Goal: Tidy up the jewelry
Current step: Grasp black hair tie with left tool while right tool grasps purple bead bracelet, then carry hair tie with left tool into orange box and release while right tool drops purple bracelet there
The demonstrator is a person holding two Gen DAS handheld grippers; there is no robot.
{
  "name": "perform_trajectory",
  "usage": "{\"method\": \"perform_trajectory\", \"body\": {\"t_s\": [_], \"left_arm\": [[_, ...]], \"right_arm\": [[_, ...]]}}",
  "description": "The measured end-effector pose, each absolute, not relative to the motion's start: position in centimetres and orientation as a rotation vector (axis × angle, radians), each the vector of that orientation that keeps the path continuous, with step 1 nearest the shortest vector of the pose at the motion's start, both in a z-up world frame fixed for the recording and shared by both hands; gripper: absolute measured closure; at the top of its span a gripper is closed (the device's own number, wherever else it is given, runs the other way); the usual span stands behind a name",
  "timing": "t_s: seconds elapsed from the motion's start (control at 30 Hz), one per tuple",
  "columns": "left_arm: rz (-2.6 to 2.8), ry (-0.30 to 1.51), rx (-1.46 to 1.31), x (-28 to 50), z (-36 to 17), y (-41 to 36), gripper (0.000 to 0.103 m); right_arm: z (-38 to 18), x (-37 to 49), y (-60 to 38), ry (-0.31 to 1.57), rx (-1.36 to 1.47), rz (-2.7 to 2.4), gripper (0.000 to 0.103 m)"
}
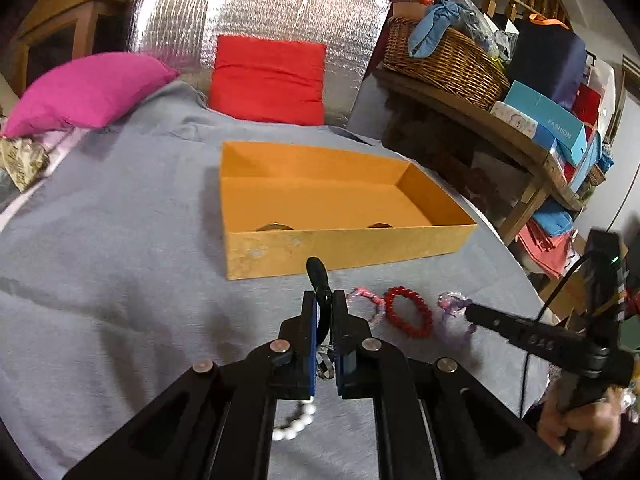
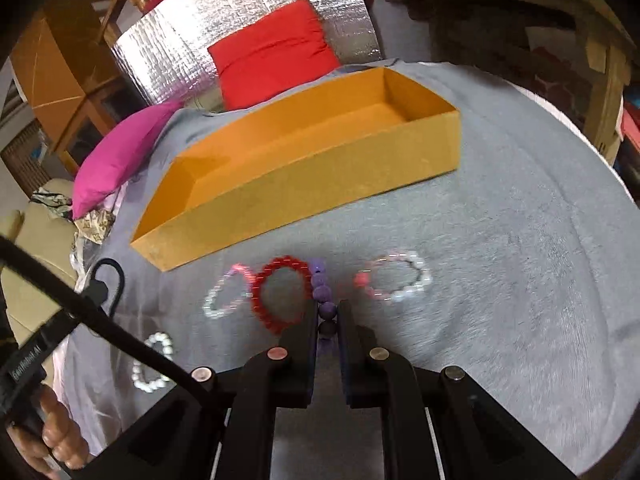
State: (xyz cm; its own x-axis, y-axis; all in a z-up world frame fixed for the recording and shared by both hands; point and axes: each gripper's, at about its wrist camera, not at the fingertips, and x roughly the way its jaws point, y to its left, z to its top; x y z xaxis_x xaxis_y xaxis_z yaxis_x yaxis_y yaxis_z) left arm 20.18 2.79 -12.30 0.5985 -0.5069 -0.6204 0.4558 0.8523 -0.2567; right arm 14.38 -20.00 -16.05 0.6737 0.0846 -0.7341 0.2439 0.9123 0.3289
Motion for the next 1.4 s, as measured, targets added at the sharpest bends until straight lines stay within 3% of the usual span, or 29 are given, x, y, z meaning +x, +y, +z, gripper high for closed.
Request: {"method": "perform_trajectory", "body": {"t_s": [0.3,0.6,1.1,1.4], "left_arm": [[-0.506,0.742,-0.161,20.9,-11.9,6.8,0.096],[-0.484,0.763,-0.158,22.2,-12.6,6.1,0.096],[-0.628,0.646,-0.136,22.0,-11.2,2.5,0.096],[-0.659,0.665,-0.124,26.2,-9.7,-2.6,0.096]], "right_arm": [[-11.6,14.3,-15.8,0.784,0.372,-0.043,0.092],[-10.3,16.2,-15.7,0.729,0.426,0.095,0.092],[-10.1,19.8,-25.4,0.560,0.719,0.284,0.092],[-11.8,23.2,-29.8,0.570,0.766,0.171,0.092]]}}
